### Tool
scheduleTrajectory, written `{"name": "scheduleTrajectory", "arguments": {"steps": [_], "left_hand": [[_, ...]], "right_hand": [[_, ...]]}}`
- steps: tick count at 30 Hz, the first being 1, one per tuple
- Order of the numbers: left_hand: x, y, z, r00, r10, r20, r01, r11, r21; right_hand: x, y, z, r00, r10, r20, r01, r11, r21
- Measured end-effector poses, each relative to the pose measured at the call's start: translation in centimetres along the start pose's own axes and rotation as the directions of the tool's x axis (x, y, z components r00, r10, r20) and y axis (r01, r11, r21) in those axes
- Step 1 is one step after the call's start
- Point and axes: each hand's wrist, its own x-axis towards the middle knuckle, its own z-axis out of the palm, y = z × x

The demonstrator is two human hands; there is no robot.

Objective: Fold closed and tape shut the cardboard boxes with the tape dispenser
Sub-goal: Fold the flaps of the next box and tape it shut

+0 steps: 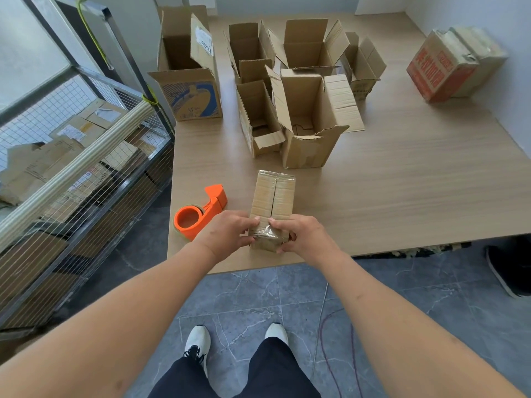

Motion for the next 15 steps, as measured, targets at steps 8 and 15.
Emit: {"name": "scheduleTrajectory", "arguments": {"steps": [8, 15], "left_hand": [[-0.4, -0.5, -1.1, 0.987, 0.037, 0.154, -0.043, 0.998, 0.036], [-0.7, -0.7, -1.6, 0.996, 0.045, 0.077, -0.054, 0.992, 0.118]], "right_hand": [[0.9, -0.5, -0.7, 1.000, -0.007, 0.003, 0.008, 0.999, -0.045], [1.4, -2.0, -0.9, 0.995, 0.091, -0.034, -0.091, 0.996, -0.001]]}}
